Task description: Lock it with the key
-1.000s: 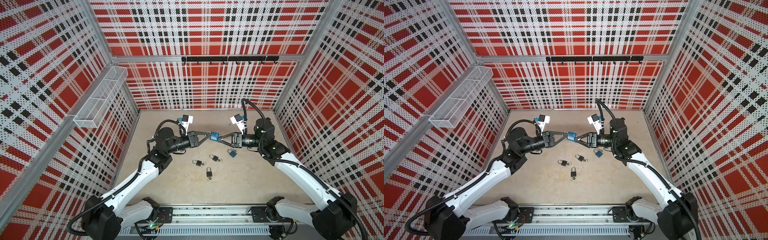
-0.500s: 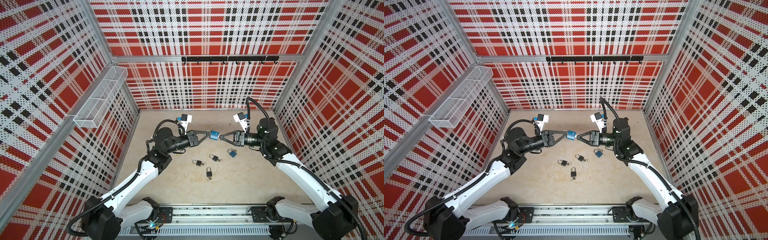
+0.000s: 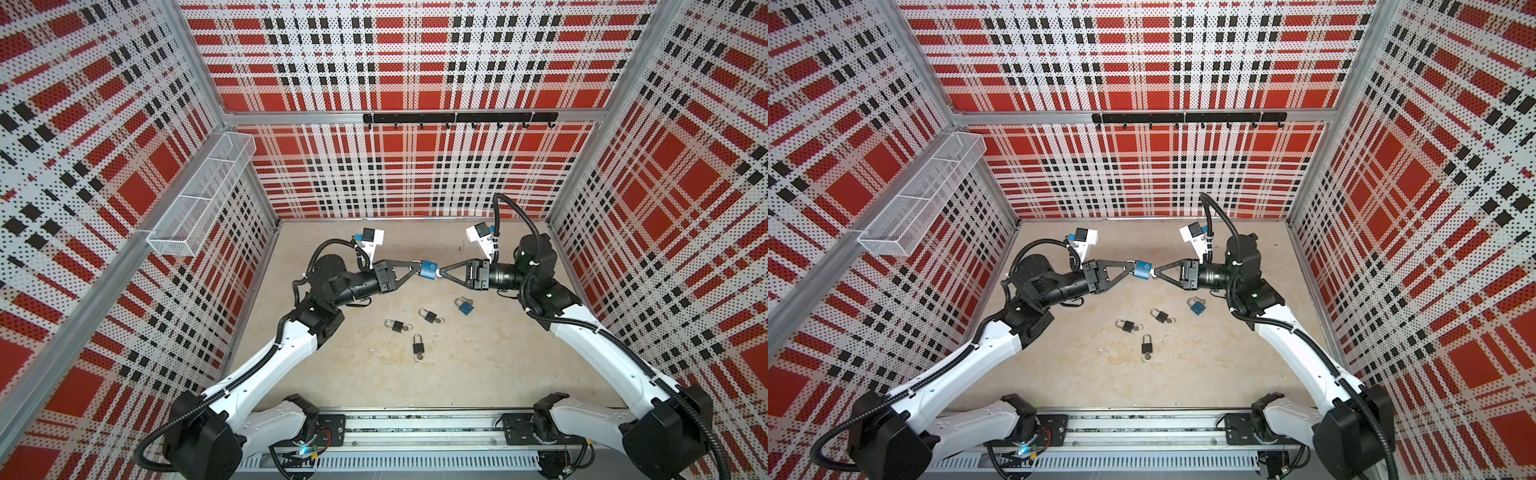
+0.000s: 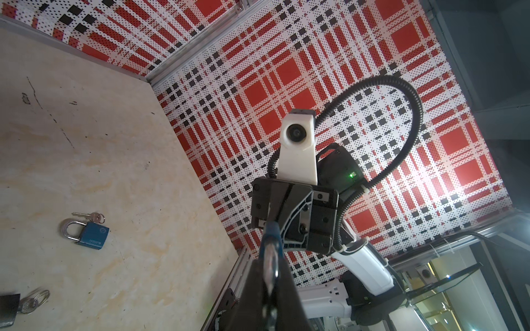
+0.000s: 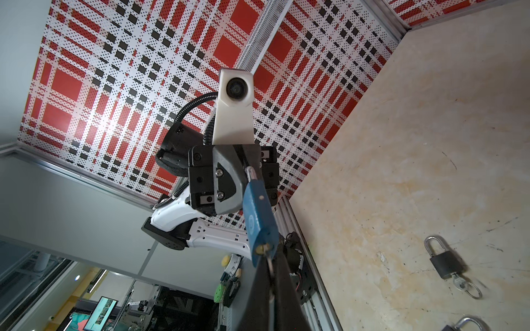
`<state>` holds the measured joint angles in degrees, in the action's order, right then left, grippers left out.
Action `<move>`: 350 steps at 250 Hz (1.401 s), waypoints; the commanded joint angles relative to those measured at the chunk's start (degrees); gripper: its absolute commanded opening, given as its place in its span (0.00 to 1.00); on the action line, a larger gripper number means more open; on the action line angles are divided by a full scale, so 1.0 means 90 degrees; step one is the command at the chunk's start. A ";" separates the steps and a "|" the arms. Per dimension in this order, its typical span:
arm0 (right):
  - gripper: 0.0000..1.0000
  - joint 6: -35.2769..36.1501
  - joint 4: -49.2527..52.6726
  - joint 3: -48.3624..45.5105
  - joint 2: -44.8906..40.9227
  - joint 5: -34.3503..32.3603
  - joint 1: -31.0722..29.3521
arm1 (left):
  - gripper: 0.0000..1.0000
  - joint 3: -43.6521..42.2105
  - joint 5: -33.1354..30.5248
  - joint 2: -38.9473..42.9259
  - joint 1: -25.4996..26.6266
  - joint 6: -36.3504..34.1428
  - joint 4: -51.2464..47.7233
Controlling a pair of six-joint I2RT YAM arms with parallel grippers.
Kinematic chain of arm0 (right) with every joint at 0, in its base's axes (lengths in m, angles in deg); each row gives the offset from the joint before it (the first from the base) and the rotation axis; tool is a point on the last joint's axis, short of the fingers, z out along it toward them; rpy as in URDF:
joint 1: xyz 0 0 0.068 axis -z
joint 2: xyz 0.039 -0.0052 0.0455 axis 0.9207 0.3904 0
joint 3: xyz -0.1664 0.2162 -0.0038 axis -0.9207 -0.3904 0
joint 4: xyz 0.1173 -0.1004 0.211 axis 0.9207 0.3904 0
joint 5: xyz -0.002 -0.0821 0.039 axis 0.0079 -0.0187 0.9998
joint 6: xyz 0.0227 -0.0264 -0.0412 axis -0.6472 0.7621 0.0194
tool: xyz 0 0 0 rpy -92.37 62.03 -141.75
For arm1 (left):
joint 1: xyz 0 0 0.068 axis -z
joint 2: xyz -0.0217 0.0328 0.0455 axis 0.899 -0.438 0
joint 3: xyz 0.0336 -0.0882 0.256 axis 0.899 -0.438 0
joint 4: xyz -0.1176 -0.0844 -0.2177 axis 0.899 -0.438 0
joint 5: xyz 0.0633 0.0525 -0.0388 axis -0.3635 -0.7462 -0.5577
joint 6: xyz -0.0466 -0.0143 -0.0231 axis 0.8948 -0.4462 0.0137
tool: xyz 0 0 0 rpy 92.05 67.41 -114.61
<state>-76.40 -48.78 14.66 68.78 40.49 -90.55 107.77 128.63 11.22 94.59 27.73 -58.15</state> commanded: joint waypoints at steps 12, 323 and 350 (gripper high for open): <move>0.00 -0.0045 -0.0390 -0.0047 -0.0011 0.0057 0.0010 | 0.00 -0.0053 0.0009 0.0022 -0.0071 0.0040 0.0383; 0.00 0.1860 0.3800 -0.1747 -0.2183 -0.4376 0.0465 | 0.00 0.0288 -0.0564 -0.1226 0.1084 -0.2563 -0.2720; 0.00 0.1875 0.3940 -0.2070 -0.2442 -0.4355 0.0476 | 0.00 0.0449 -0.0671 -0.1789 0.1398 -0.2593 -0.2709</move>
<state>-60.20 -14.67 -1.65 49.33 4.40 -86.51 108.66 124.80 -1.15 104.82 7.49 -81.74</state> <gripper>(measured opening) 0.052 0.090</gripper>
